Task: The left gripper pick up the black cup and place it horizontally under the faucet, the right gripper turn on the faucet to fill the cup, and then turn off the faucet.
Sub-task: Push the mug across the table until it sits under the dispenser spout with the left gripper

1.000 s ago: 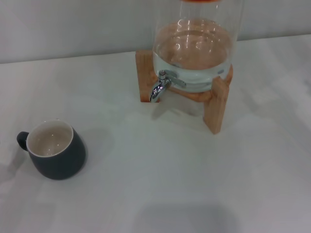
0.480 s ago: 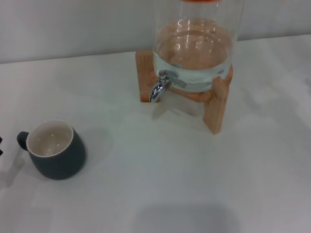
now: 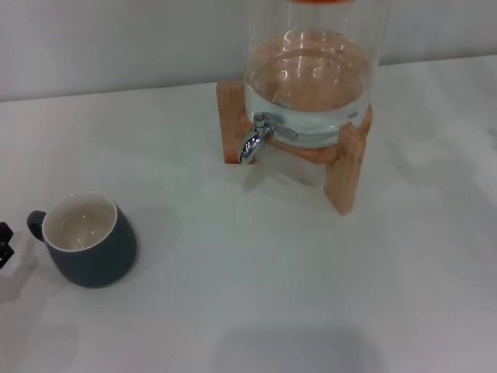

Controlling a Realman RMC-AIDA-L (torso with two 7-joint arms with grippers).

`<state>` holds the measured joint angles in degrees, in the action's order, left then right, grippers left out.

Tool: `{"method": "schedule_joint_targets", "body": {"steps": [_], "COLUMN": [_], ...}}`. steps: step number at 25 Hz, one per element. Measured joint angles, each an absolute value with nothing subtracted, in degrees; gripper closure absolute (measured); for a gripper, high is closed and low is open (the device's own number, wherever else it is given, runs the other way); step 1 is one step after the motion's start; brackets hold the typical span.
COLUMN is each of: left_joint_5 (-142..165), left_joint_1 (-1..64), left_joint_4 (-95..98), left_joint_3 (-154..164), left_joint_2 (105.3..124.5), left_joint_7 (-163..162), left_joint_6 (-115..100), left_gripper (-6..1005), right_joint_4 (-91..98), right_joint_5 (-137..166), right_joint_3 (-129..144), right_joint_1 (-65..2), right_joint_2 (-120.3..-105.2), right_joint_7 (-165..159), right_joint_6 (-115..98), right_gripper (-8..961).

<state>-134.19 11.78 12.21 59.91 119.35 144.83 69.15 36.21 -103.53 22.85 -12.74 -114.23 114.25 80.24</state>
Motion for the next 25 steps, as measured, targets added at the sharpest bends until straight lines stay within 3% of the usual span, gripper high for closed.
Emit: {"method": "schedule_joint_targets", "body": {"steps": [25], "left_joint_5": [-130.7], "left_joint_1": [13.5], "left_joint_4": [12.7], "left_joint_3": [59.9], "left_joint_2": [119.17], "left_joint_7": [144.9], "left_joint_6": [66.1], "left_gripper": [110], "right_joint_4": [36.2], "right_joint_5": [-103.6], "right_joint_3": [22.8], "right_joint_1": [-13.3], "right_joint_2": [-114.17], "right_joint_7": [114.3], "right_joint_6": [80.2], "right_gripper": [275]}}
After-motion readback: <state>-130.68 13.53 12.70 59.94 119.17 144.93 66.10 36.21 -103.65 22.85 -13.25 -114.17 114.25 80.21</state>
